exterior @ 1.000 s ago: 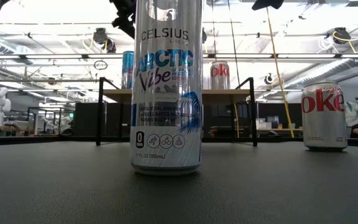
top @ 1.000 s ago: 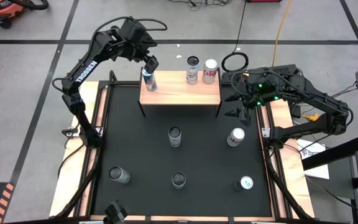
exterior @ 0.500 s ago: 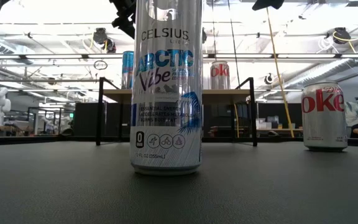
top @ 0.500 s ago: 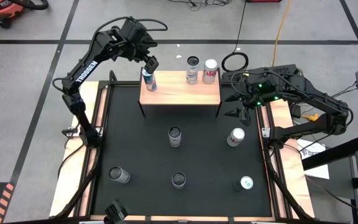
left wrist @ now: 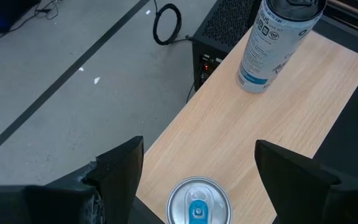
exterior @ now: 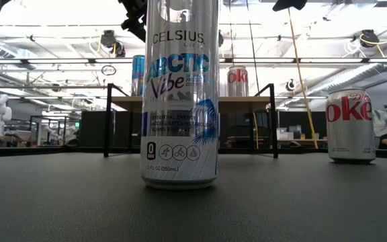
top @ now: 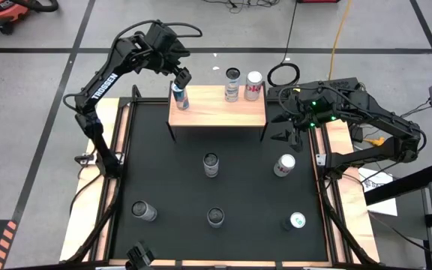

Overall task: Place canned beverage on shelf
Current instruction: Adjust the blue soda can

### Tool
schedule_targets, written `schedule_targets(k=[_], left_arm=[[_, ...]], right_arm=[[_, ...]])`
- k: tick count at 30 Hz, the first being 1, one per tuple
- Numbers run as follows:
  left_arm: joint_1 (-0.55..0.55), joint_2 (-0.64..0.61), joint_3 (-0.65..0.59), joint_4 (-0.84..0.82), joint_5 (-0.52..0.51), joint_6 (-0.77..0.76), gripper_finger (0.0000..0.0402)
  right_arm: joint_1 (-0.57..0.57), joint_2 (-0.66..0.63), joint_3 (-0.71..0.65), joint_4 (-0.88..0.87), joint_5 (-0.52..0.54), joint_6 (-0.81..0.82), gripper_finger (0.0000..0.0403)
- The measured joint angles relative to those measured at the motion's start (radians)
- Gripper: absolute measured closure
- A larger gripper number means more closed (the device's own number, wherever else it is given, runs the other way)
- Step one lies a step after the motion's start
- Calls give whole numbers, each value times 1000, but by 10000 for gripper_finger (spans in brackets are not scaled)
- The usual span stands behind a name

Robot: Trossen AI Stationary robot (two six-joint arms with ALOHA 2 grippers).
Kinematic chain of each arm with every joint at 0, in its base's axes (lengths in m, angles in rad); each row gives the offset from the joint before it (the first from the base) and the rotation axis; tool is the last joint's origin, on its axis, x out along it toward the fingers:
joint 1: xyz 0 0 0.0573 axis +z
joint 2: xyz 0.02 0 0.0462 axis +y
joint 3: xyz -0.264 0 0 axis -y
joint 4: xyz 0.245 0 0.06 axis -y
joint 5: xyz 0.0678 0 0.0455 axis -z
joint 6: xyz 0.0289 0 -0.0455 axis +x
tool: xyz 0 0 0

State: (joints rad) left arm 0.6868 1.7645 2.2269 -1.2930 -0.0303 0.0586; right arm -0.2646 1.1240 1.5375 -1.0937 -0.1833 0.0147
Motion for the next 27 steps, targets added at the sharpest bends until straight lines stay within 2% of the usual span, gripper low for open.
schedule_targets(k=[27], left_arm=[[0,0,-1,-30,0,0,97]], right_arm=[[0,0,0,-14,0,26,122]])
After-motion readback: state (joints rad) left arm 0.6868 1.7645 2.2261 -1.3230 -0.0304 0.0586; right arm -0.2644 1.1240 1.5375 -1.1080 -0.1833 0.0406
